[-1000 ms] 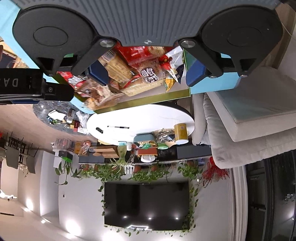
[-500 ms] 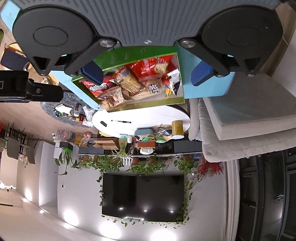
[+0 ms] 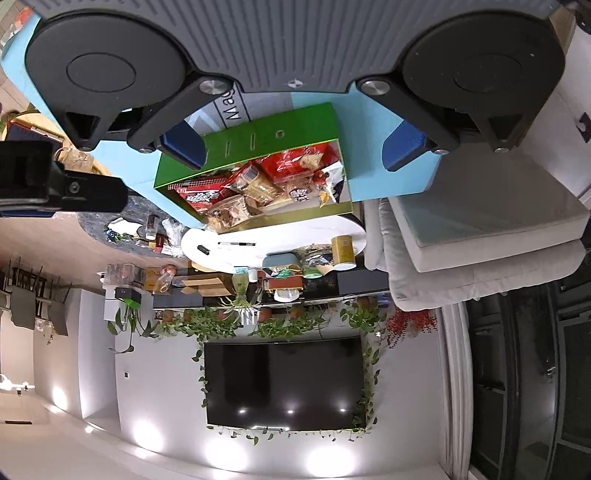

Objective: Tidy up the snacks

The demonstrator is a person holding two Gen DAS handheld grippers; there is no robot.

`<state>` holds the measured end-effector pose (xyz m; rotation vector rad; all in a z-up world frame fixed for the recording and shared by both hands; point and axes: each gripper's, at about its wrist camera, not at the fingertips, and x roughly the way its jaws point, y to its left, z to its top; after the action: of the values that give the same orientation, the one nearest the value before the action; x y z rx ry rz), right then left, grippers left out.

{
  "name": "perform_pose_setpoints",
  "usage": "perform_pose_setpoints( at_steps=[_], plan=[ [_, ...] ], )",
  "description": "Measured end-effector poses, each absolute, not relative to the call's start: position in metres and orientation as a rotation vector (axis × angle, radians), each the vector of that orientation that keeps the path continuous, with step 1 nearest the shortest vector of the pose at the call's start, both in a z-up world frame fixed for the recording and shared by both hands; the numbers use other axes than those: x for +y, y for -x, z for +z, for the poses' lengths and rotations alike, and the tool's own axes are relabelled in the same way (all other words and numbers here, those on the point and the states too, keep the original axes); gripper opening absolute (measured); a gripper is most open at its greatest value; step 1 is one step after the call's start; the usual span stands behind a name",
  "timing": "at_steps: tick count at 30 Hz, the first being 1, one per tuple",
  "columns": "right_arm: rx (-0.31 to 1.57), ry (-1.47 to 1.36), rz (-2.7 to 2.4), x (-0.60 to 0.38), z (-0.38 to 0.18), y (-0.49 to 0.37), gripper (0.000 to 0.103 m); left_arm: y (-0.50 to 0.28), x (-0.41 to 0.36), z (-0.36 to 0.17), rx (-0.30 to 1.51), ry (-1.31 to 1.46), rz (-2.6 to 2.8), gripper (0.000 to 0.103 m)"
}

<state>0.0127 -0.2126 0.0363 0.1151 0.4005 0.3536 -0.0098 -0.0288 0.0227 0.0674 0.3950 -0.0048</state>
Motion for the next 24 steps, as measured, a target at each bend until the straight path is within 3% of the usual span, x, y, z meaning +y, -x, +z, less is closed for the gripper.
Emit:
perform_pose_setpoints(
  at_steps=[24],
  plan=[
    [0.361, -0.075, 0.345, -0.21, 0.03, 0.021, 0.078, 0.039, -0.02, 0.011, 0.426, -0.019, 0.017, 0.103]
  ],
)
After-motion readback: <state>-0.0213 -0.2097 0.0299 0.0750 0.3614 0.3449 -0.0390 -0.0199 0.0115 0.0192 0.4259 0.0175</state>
